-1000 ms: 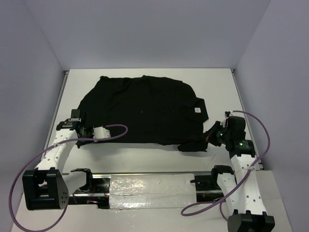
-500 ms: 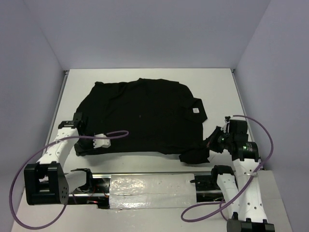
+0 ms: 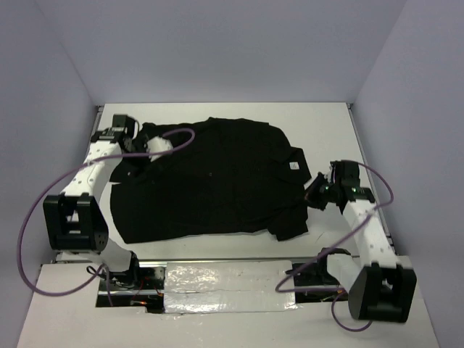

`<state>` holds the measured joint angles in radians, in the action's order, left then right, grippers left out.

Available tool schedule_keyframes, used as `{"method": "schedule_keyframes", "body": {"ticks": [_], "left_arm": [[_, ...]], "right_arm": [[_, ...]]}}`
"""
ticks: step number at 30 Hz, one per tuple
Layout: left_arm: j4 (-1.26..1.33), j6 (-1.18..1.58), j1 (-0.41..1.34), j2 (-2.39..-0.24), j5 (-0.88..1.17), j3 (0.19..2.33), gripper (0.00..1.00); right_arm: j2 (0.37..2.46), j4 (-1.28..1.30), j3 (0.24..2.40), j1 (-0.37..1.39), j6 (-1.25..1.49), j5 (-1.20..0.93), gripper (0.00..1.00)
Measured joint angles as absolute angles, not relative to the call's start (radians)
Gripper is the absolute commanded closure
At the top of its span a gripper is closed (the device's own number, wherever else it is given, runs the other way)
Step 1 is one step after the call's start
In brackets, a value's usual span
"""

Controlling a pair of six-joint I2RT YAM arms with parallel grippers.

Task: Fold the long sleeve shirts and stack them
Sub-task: Fold the shirt

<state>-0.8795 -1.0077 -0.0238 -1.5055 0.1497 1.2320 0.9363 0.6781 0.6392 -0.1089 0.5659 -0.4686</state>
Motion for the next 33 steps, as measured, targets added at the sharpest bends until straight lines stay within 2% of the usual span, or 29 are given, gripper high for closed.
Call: {"method": "schedule_keyframes", "body": {"ticks": [1,3,5,8,9,10,13,15,16,17,18,19,20,21,22,23,25,26,29,33], "left_arm": [[-0.871,-0.971,-0.011,-1.536,0.173,1.282,0.01],[-0.867,-0.927,0.025,-1.611,0.196,1.394,0.01],[-0.86,-0.881,0.048,-1.674,0.218,1.469,0.01],[-0.855,-0.846,0.06,-1.729,0.238,1.501,0.01],[-0.856,-0.839,0.06,-1.731,0.24,1.489,0.01],[-0.857,-0.836,0.06,-1.726,0.241,1.47,0.01],[-0.857,-0.841,0.056,-1.678,0.235,1.386,0.01],[-0.878,-0.863,0.049,-1.62,0.232,1.326,0.01],[-0.887,-0.884,0.045,-1.582,0.232,1.294,0.01],[-0.902,-0.913,0.039,-1.536,0.232,1.259,0.05],[-0.92,-0.939,0.035,-1.489,0.231,1.224,0.1],[-0.94,-0.975,0.031,-1.431,0.227,1.179,0.17],[-0.962,-1.008,0.027,-1.376,0.214,1.132,0.32],[-0.981,-1.039,0.024,-1.325,0.196,1.082,0.39],[-1.008,-1.071,0.022,-1.283,0.175,1.029,0.42],[-1.029,-1.097,0.022,-1.251,0.149,0.971,0.41],[-1.055,-1.134,0.022,-1.214,0.096,0.857,0.37],[-1.061,-1.151,0.022,-1.205,0.075,0.804,0.31],[-1.061,-1.174,0.022,-1.166,0.022,0.696,0.21],[-1.019,-1.176,0.019,-1.142,-0.031,0.638,0.15]], "right_arm": [[0.992,0.639,0.654,-0.109,0.577,-0.461,0.76],[1.123,0.563,0.697,-0.109,0.584,-0.439,0.55],[1.243,0.512,0.759,-0.108,0.577,-0.415,0.4],[1.49,0.498,0.942,-0.109,0.535,-0.368,0.31],[1.536,0.497,0.988,-0.109,0.521,-0.353,0.2],[1.562,0.498,1.021,-0.109,0.508,-0.337,0.02],[1.534,0.527,1.047,-0.109,0.464,-0.289,0.02],[1.459,0.564,1.03,-0.109,0.447,-0.267,0.05],[1.407,0.577,1.007,-0.109,0.441,-0.26,0.13],[1.343,0.594,0.975,-0.109,0.434,-0.25,0.54],[1.282,0.615,0.944,-0.109,0.424,-0.243,0.73],[1.219,0.638,0.91,-0.109,0.425,-0.239,0.8],[1.158,0.658,0.873,-0.109,0.425,-0.238,0.8],[1.104,0.678,0.834,-0.109,0.432,-0.24,0.75],[1.068,0.692,0.799,-0.109,0.437,-0.241,0.64],[1.036,0.703,0.759,-0.109,0.442,-0.243,0.49],[1.01,0.738,0.691,-0.109,0.453,-0.25,0.4],[1.013,0.76,0.669,-0.109,0.456,-0.253,0.3],[1.034,0.783,0.651,-0.109,0.471,-0.25,0.26],[1.074,0.77,0.651,-0.108,0.475,-0.258,0.26]]}}
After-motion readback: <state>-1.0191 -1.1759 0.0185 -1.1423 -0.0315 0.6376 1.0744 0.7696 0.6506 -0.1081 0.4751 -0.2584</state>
